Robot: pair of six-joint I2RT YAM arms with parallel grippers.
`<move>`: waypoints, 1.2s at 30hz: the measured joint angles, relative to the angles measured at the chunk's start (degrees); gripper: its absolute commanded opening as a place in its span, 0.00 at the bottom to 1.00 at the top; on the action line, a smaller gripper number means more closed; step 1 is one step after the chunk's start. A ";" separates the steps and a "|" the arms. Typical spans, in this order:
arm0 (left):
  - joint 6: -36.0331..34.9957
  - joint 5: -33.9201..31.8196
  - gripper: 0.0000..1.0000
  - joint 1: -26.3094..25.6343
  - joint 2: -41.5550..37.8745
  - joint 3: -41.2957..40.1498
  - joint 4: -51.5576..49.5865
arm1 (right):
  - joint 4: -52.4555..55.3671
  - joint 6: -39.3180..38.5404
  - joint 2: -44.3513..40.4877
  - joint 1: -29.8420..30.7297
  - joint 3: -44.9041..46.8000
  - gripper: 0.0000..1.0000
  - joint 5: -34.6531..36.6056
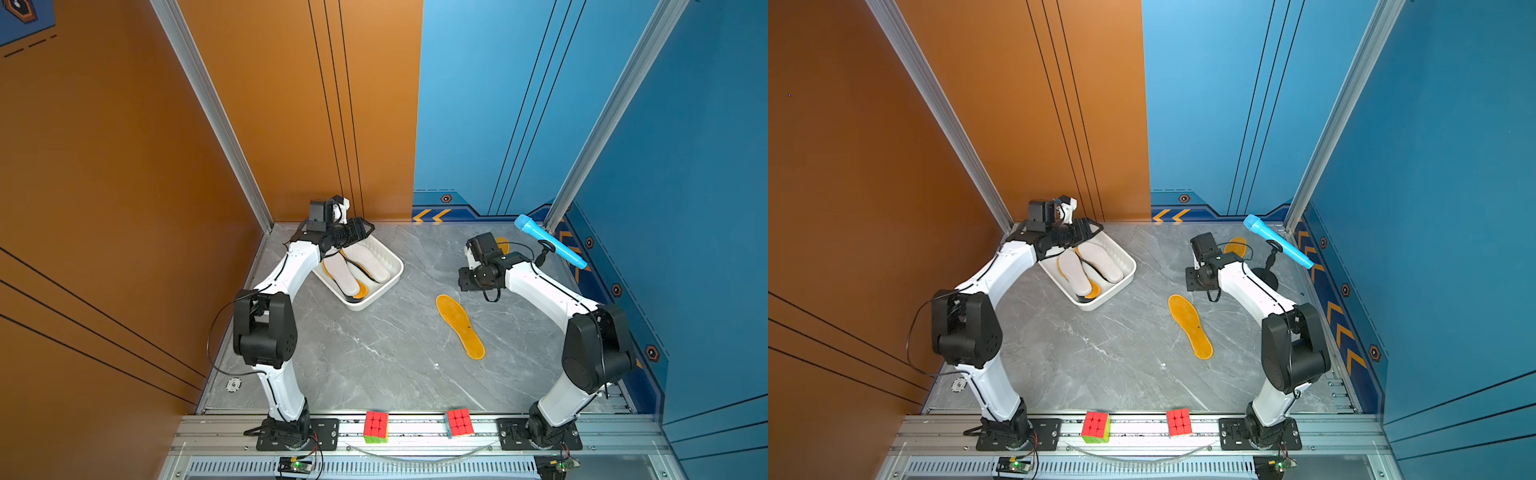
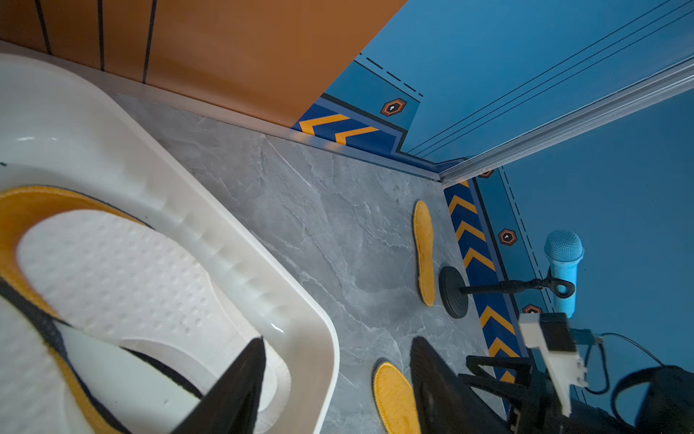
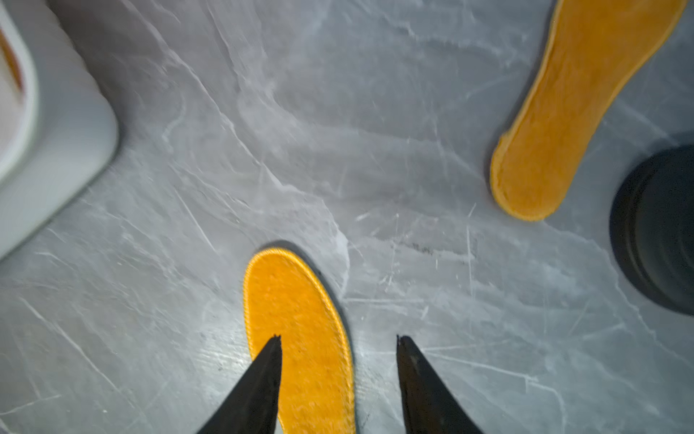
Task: Put the insoles into the storage box
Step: Move the insole to the center of the board.
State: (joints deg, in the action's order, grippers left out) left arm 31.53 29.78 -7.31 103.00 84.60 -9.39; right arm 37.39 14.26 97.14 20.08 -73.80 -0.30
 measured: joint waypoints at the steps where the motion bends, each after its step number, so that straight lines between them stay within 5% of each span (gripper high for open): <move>1: 1.18 -0.33 0.65 -0.07 -1.62 -3.19 1.75 | 1.33 0.28 0.07 0.00 1.05 0.53 0.39; 8: 5.05 -3.58 0.68 -1.20 -8.31 -14.03 6.03 | 5.95 2.60 0.07 -1.95 6.62 0.54 1.73; 10: 5.64 -4.13 0.98 -2.21 -10.69 -15.52 6.69 | 5.97 2.99 0.04 -3.32 6.62 0.55 1.92; 16: 6.51 -4.76 0.98 -4.42 -16.13 -18.78 9.84 | 5.33 3.85 1.42 -6.73 5.46 0.56 4.04; 36: 8.48 -4.94 0.98 -5.14 -16.00 -20.11 11.54 | -4.68 5.68 24.83 -11.61 -16.50 0.60 10.21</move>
State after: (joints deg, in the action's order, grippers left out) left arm 40.01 24.84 -12.45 87.00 64.49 2.15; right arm 32.71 19.94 121.97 8.47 -90.30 9.91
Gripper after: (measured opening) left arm 0.976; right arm 0.596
